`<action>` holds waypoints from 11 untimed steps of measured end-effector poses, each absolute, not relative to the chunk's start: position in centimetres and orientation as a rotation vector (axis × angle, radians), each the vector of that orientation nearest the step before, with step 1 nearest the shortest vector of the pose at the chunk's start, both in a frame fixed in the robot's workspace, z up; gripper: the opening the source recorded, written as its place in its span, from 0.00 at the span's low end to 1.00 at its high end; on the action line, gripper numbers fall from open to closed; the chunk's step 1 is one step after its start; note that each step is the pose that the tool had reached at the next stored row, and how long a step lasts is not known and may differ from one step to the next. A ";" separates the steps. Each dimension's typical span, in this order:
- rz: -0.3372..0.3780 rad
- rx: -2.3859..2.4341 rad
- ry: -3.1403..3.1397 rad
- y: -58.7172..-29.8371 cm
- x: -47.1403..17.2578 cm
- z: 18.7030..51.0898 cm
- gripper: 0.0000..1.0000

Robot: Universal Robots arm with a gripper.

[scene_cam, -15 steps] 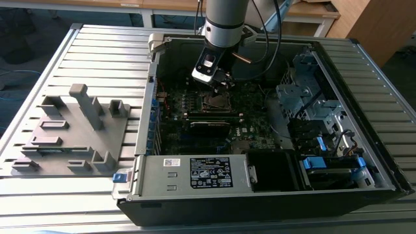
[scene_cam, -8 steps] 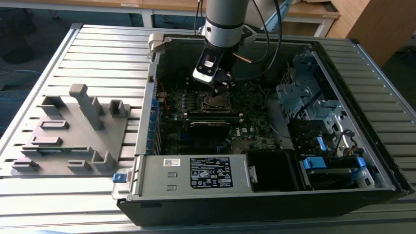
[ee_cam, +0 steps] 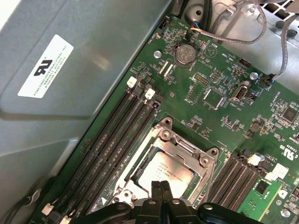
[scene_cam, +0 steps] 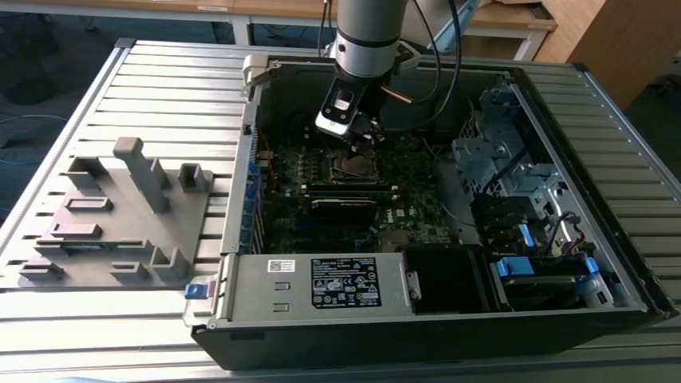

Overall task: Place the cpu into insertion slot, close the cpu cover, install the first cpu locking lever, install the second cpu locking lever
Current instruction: 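Close the cpu cover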

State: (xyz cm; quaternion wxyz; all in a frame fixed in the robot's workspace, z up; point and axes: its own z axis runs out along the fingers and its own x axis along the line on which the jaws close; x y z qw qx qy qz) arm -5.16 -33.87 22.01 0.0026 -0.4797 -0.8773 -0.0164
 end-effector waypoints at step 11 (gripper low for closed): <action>-0.051 -1.457 -2.777 -33.9 -5.2 22.0 0.11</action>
